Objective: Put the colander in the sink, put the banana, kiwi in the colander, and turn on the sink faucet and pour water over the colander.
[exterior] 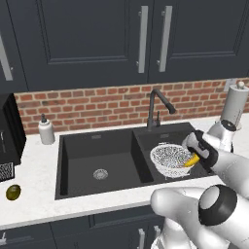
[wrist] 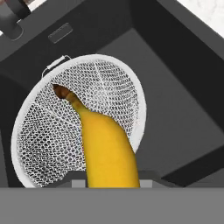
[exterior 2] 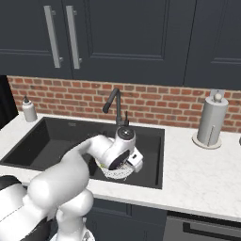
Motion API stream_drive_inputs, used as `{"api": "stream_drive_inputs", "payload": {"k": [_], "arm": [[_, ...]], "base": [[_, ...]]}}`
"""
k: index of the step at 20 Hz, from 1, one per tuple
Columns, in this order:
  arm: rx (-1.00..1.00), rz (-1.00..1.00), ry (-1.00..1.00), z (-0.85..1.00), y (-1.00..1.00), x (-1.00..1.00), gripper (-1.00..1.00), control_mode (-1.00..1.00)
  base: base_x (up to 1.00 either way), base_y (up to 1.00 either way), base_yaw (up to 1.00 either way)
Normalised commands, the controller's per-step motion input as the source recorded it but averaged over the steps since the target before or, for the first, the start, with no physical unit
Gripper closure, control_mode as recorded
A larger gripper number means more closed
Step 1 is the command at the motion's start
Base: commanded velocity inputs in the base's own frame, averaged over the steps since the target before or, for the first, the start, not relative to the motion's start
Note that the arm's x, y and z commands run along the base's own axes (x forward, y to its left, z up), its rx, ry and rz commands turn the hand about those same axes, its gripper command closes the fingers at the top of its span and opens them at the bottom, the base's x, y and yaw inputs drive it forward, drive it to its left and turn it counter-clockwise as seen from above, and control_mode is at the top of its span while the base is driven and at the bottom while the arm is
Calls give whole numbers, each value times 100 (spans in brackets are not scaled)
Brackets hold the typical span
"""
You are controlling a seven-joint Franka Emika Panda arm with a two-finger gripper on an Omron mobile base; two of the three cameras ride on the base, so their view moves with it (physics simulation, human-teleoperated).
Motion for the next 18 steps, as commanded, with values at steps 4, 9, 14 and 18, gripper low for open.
{"api": "stream_drive_inputs", "payload": {"k": [4,9,14,18], "arm": [[13,0,0,0,-18,70,100,-100],[6,-3,0,0,0,69,100,-100],[1,-3,0,0,0,40,100,-100],[0,-2,0,-19,0,5,100,-100]], "base": [[0,0,0],[0,0,0],[0,0,0],[0,0,0]]}}
